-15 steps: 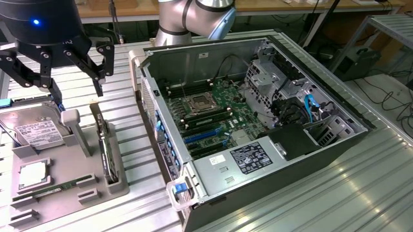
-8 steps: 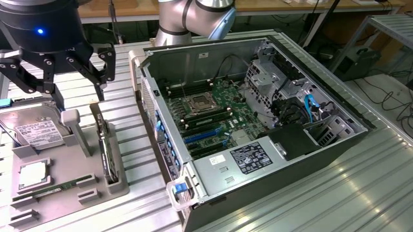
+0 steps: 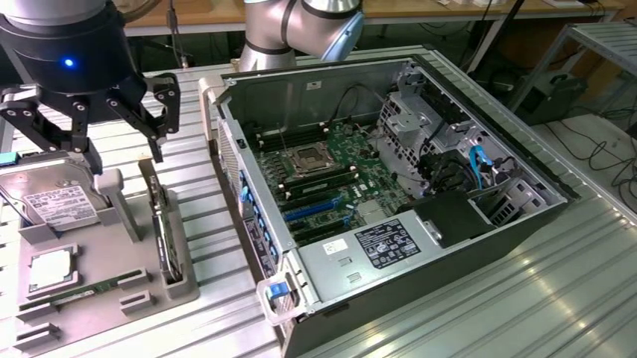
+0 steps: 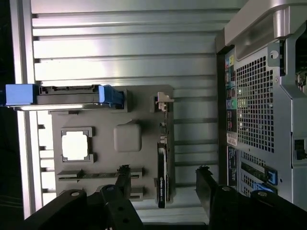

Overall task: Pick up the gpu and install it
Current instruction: 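Pick up the gpu and move the gpu toward the slot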

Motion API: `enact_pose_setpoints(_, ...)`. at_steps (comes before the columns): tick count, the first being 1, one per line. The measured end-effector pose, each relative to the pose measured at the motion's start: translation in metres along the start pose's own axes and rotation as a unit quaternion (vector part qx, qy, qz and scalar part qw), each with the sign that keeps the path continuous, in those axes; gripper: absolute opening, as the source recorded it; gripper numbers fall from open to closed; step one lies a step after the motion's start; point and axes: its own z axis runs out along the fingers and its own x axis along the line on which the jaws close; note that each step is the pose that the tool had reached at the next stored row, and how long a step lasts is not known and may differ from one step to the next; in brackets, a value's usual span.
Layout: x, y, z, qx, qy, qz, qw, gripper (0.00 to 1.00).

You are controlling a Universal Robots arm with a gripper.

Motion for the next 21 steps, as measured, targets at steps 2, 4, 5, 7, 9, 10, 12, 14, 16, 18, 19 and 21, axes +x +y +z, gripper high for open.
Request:
enact_pose_setpoints(2, 0.000, -0.0009, 0.0019, 0.0000, 0.0000, 0.000, 1.0000, 0.66)
enact_pose_setpoints(4, 0.000, -0.0023, 0.0035, 0.0000, 0.0001, -0.001, 1.0000, 0.66)
enact_pose_setpoints(5, 0.000, -0.0033, 0.0044, 0.0000, 0.0000, -0.001, 1.0000, 0.66)
enact_pose_setpoints(7, 0.000, -0.0052, 0.0059, 0.0000, 0.0002, -0.003, 1.0000, 0.66)
enact_pose_setpoints(9, 0.000, -0.0077, 0.0076, -0.0001, 0.0001, -0.004, 1.0000, 0.66)
enact_pose_setpoints(10, 0.000, -0.0092, 0.0084, -0.0001, 0.0001, -0.004, 1.0000, 0.66)
enact_pose_setpoints(12, 0.000, -0.0118, 0.0095, -0.0001, 0.0002, -0.005, 1.0000, 0.66)
enact_pose_setpoints(14, 0.000, -0.0151, 0.0109, -0.0001, 0.0002, -0.006, 1.0000, 0.66)
enact_pose_setpoints(16, 0.000, -0.0174, 0.0124, -0.0002, 0.0002, -0.006, 1.0000, 0.66)
enact_pose_setpoints(18, 0.000, -0.0191, 0.0139, -0.0002, 0.0002, -0.007, 1.0000, 0.66)
enact_pose_setpoints(19, 0.000, -0.0199, 0.0146, -0.0002, 0.0002, -0.007, 1.0000, 0.66)
enact_pose_setpoints(21, 0.000, -0.0217, 0.0163, -0.0002, 0.0002, -0.007, 1.0000, 0.66)
